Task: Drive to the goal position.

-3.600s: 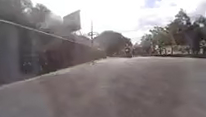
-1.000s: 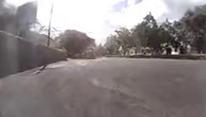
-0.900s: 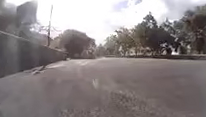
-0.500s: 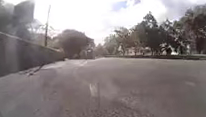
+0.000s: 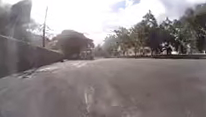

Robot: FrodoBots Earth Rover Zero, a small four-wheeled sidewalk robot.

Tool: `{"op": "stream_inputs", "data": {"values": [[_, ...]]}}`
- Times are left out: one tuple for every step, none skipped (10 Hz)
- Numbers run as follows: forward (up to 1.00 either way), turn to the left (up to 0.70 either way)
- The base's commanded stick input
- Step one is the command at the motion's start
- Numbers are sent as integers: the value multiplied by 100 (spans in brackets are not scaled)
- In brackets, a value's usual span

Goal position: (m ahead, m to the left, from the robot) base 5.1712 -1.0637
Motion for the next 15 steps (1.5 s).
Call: {"op": "stream_inputs", "data": {"values": [[70,0],[70,0],[70,0],[70,0],[70,0],[70,0],[70,0],[70,0],[70,0],[70,0],[70,0],[70,0],[70,0],[70,0],[70,0]]}}
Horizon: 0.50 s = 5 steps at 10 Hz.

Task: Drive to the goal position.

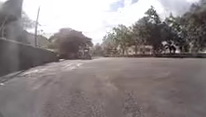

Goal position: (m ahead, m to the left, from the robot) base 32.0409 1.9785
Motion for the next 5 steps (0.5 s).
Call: {"op": "stream_inputs", "data": {"values": [[70,7],[70,14],[70,20],[70,22],[70,12]]}}
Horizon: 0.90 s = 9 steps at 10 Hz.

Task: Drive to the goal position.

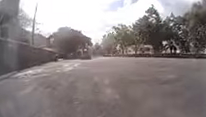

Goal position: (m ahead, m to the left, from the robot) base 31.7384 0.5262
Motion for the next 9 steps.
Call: {"op": "stream_inputs", "data": {"values": [[70,2],[70,2],[70,2],[70,2],[70,2],[70,2],[70,2],[70,2],[70,2]]}}
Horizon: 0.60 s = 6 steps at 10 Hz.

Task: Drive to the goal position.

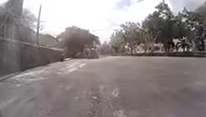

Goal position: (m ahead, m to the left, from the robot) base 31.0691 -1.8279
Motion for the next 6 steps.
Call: {"op": "stream_inputs", "data": {"values": [[70,2],[70,2],[70,2],[70,2],[70,2],[70,2]]}}
